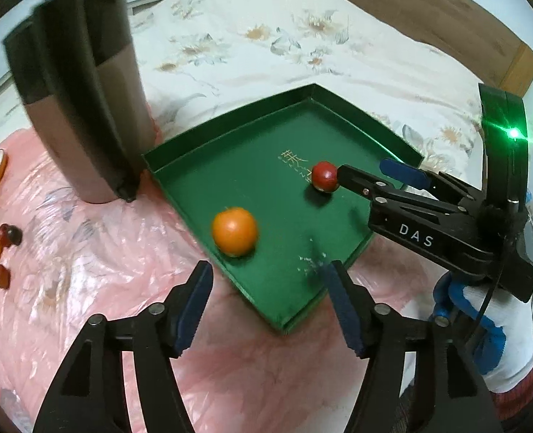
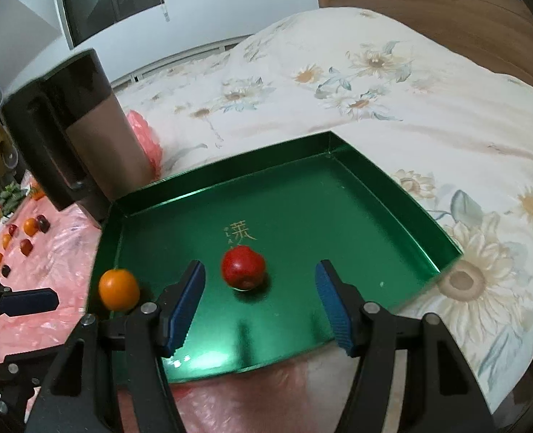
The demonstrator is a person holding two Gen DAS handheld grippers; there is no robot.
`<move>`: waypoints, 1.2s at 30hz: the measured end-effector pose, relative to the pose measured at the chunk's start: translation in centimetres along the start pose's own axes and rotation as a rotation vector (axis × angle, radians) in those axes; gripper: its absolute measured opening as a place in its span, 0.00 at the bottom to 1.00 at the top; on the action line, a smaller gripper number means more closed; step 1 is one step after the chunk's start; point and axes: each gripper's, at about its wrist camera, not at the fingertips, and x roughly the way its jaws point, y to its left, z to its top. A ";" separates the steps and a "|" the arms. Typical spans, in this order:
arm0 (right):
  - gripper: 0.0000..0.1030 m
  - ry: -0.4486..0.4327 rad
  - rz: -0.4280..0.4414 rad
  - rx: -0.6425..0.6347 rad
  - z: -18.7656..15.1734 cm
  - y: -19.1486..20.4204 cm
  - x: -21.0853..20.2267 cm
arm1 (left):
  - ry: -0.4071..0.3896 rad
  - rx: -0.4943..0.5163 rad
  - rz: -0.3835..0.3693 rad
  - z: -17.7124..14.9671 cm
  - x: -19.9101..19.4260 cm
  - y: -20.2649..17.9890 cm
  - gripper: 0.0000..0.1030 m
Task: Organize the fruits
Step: 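Move both open grippers back over the fruit on the sheet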
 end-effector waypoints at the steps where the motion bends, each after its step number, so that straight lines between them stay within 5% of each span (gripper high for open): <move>1: 0.96 -0.006 0.002 -0.001 0.0 0.2 -0.4 | -0.003 0.002 0.007 -0.3 -0.6 0.1 0.59; 13: 1.00 -0.211 -0.113 -0.076 -0.8 6.1 -9.1 | -0.061 -0.025 0.127 -4.8 -7.1 2.7 0.60; 25: 1.00 -0.282 -0.010 -0.152 -2.4 13.2 -13.5 | -0.109 -0.117 0.211 -9.2 -11.8 7.5 0.60; 36: 1.00 -0.222 0.174 -0.226 -3.8 20.7 -13.5 | -0.139 -0.233 0.289 -13.6 -15.3 14.3 0.60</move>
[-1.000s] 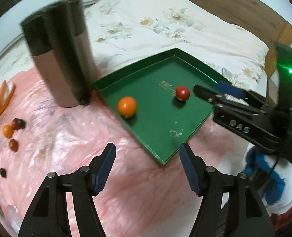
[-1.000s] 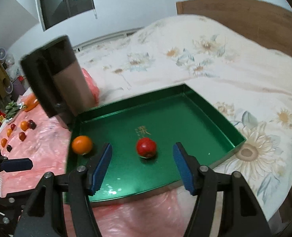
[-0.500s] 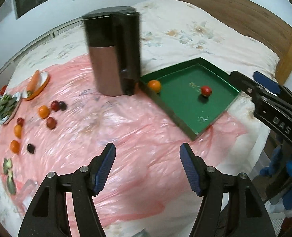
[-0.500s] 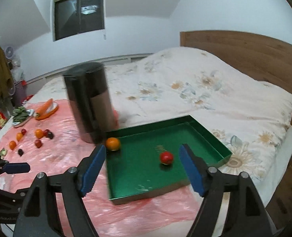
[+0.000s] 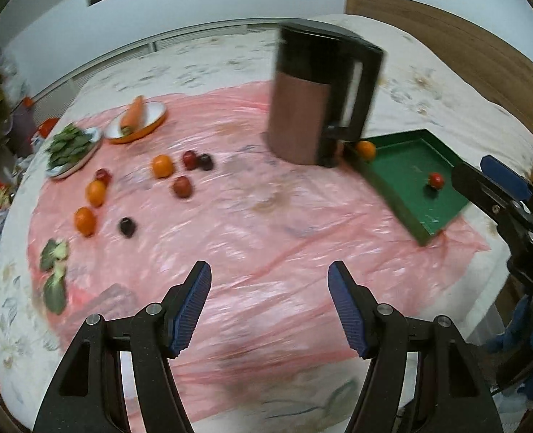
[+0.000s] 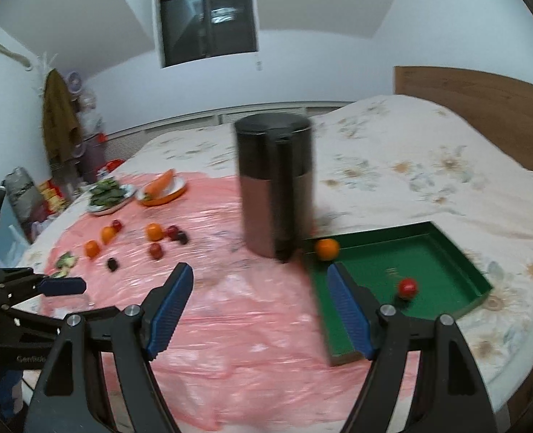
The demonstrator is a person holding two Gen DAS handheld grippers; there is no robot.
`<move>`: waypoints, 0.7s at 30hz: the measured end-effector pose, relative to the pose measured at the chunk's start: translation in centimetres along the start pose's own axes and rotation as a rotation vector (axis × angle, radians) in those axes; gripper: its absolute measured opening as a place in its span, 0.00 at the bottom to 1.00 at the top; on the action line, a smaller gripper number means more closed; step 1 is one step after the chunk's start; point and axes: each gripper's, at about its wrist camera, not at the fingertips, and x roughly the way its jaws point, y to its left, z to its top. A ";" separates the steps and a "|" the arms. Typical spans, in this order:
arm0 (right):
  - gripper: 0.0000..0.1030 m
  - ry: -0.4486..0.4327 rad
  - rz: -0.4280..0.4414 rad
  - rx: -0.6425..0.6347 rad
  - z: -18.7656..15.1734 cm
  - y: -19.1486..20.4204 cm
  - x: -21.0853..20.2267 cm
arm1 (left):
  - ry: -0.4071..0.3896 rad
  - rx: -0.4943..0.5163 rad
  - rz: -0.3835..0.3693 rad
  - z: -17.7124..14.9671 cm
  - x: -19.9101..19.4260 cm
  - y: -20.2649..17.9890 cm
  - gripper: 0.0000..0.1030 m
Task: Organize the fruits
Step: 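Move both open grippers back over the fruit on the sheet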
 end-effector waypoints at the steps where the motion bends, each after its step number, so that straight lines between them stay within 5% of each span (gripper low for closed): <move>1: 1.00 0.011 0.016 -0.006 -0.1 0.7 0.3 | -0.001 -0.010 0.008 -0.2 -0.1 0.9 0.60; 21: 1.00 0.149 0.158 -0.108 0.5 8.3 8.3 | 0.018 -0.242 0.141 -2.9 0.4 17.8 0.59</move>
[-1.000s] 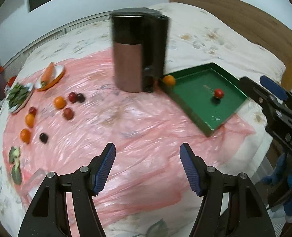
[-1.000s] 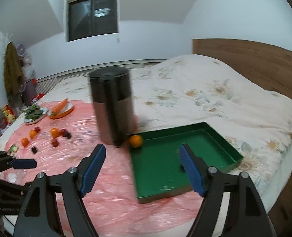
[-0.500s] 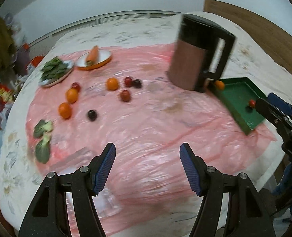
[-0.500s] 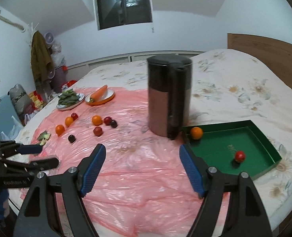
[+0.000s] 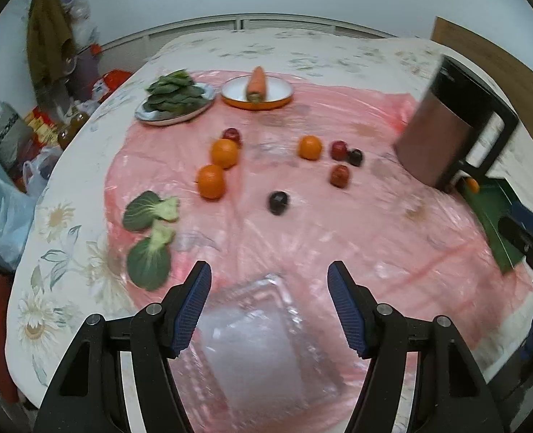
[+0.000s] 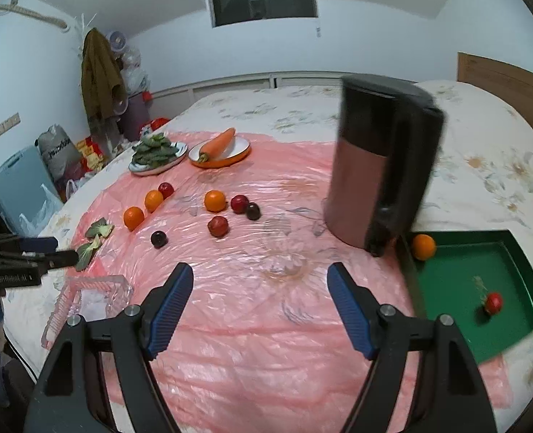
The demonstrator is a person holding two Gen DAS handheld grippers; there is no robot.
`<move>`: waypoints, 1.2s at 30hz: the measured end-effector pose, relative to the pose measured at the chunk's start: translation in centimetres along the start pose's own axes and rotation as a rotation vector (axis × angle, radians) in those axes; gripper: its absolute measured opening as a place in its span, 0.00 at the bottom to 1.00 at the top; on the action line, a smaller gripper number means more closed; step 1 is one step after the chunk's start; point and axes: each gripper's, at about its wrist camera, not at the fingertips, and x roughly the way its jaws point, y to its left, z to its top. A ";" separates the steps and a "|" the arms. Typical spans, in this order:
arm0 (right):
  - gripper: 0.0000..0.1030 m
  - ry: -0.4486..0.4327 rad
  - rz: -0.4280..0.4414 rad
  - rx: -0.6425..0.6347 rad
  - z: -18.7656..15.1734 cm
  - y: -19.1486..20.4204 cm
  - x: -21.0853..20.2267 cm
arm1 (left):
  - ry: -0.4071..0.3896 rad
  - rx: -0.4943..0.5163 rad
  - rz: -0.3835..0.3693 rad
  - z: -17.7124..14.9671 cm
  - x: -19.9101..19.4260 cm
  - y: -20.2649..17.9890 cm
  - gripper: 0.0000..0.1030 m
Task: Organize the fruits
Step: 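Move both open grippers back over the fruit on the sheet, then grasp another orange with the left gripper while the right gripper grasps a dark plum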
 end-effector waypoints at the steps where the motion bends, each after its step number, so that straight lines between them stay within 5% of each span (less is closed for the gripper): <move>1: 1.00 0.008 0.003 -0.006 0.2 0.2 0.6 | 0.000 -0.006 0.006 0.3 0.3 0.6 0.59; 15: 0.98 0.095 0.079 -0.051 3.8 1.4 11.1 | 0.031 -0.062 0.042 6.2 7.7 5.5 0.59; 30: 0.46 0.214 0.130 -0.086 6.3 0.3 23.2 | 0.112 -0.036 0.063 11.8 17.3 6.0 0.58; 36: 0.35 0.232 0.137 -0.104 6.1 0.5 25.1 | 0.138 -0.030 0.072 12.3 19.2 6.0 0.55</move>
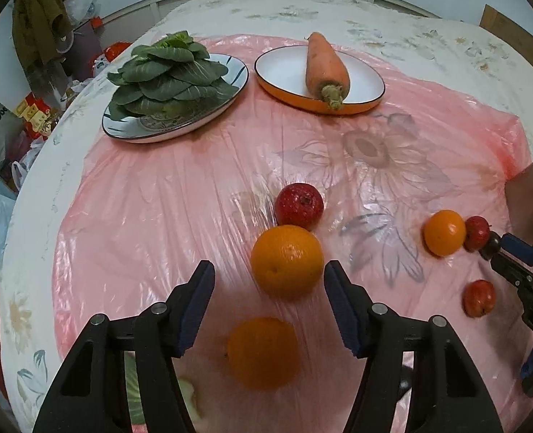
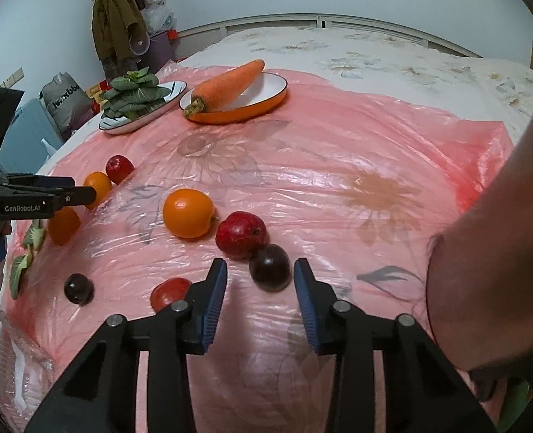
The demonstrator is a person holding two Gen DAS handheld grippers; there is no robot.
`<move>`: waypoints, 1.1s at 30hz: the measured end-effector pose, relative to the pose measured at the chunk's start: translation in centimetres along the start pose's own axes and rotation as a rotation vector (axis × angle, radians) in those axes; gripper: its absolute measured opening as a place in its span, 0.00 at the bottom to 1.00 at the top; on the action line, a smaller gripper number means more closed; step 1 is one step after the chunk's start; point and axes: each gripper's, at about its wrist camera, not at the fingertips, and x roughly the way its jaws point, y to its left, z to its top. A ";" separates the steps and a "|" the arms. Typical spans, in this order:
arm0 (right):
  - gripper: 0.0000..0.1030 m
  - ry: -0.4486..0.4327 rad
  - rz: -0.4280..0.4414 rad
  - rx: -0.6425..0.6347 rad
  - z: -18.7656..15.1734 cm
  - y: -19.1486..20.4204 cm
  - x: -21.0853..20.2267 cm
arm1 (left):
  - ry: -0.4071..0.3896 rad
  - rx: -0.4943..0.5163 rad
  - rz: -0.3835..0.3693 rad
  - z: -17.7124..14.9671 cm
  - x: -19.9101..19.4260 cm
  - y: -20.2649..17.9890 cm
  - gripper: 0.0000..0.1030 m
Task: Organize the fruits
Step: 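Grasp another orange with the left gripper while the right gripper grasps a dark plum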
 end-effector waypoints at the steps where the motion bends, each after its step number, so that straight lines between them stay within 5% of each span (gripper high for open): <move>1: 0.34 0.005 -0.001 -0.006 0.0 0.1 0.3 | 0.002 0.000 -0.002 0.1 0.1 -0.1 0.55; 18: 0.33 0.045 -0.036 -0.043 0.6 0.2 2.2 | 0.009 0.040 0.023 1.1 1.3 -0.9 0.55; 23: 0.10 0.045 -0.024 -0.020 0.5 -0.2 2.3 | 0.026 0.054 -0.006 1.0 2.0 -1.4 0.39; 33: 0.09 0.008 0.020 0.034 0.7 -1.3 0.9 | -0.018 0.030 -0.030 0.8 0.9 -0.6 0.37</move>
